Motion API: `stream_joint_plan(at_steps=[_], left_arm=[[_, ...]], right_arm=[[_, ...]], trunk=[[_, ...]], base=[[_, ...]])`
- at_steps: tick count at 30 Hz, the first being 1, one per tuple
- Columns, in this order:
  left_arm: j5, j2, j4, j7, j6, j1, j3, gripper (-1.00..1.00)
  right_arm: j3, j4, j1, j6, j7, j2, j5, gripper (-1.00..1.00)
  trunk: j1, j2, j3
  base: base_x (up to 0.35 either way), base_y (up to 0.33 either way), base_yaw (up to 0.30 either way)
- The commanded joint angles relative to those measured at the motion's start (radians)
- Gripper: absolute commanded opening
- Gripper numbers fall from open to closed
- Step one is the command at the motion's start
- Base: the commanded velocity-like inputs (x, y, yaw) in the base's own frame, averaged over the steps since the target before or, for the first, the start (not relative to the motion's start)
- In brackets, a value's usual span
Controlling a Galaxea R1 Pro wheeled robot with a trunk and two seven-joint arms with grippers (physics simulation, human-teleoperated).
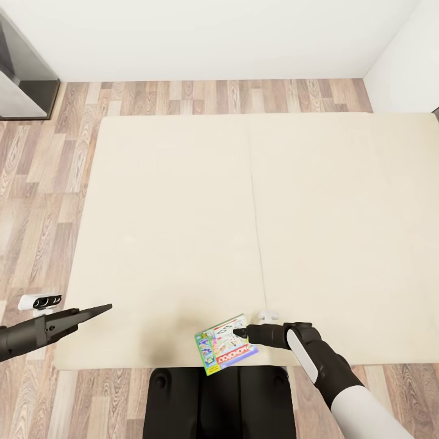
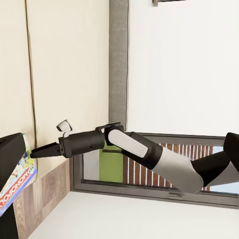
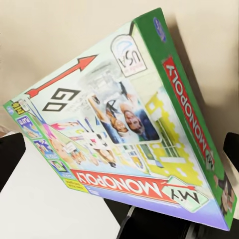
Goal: Put all the toys in the child's room - the three board games (two on the bed and one on the table), the two jigsaw puzzles on the table, and the tennis ball on the table - inside the toy box on the table in the child's room.
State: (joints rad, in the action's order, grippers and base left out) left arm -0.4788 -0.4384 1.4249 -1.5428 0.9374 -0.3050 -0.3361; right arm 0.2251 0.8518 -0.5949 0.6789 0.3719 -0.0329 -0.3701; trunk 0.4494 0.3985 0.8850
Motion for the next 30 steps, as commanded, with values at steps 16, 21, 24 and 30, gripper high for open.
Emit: stream_joint_plan(at_steps=[16,21,24,30], left_arm=[[0.000,0.000,0.000,-0.004,0.011,0.000,0.000,1.00],[0.000,0.000,0.000,-0.004,0.011,0.000,0.000,1.00],[0.000,0.000,0.000,-0.004,0.012,0.000,0.000,1.00],[0.000,0.000,0.000,-0.004,0.012,0.000,0.000,1.00]], right_arm=[[0.002,0.001,0.000,0.005,0.002,-0.001,-0.002,1.00],[0.002,0.001,0.000,0.005,0.002,-0.001,-0.002,1.00],[0.002,0.001,0.000,0.005,0.002,-0.001,-0.003,1.00],[0.002,0.001,0.000,0.005,0.002,-0.001,-0.003,1.00]], trunk=[[0.001,0.002,0.001],[0.001,0.002,0.001],[0.001,0.002,0.001],[0.001,0.002,0.001]], base=[[0.000,0.030,0.000],[0.000,0.012,0.000],[0.000,0.049,0.000],[0.000,0.018,0.000]])
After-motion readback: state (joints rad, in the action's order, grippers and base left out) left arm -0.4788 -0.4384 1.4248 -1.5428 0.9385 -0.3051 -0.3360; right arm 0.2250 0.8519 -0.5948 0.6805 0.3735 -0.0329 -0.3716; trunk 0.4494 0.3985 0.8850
